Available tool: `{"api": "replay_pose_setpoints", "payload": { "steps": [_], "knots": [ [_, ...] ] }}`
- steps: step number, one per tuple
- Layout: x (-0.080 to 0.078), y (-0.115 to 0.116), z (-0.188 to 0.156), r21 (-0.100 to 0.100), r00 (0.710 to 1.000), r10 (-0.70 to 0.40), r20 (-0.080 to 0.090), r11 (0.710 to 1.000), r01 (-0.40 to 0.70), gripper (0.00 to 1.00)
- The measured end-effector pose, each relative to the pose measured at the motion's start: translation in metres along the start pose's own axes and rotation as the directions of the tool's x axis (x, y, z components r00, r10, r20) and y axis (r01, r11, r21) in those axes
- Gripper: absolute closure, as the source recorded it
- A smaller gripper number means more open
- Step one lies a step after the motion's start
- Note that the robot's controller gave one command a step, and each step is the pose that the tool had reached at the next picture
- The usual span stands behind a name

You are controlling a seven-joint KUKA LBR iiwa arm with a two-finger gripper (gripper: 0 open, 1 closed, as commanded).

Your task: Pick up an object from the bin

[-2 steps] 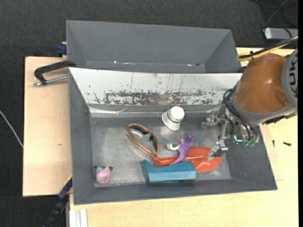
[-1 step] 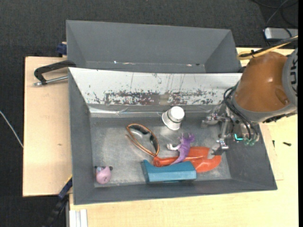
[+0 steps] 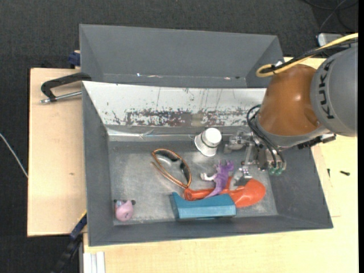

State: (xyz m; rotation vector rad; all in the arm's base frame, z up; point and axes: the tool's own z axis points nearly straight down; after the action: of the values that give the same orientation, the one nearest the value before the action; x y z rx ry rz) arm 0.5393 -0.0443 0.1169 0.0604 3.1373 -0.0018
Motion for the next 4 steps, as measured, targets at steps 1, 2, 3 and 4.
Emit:
{"api": "replay_pose_setpoints", "payload": {
  "steps": [1, 2, 3, 4],
  "knots": [
    [0.006, 0.029, 0.017, -0.006, 0.992, -0.125, 0.006, 0.992, 0.125, 0.00],
    [0.012, 0.029, 0.016, 0.006, 0.934, -0.356, 0.035, 0.934, 0.356, 0.00],
    [0.041, 0.083, 0.039, -0.003, 0.956, -0.294, 0.007, 0.956, 0.294, 1.00],
    [0.041, 0.083, 0.039, -0.003, 0.956, -0.294, 0.007, 0.956, 0.294, 1.00]
  ]
}}
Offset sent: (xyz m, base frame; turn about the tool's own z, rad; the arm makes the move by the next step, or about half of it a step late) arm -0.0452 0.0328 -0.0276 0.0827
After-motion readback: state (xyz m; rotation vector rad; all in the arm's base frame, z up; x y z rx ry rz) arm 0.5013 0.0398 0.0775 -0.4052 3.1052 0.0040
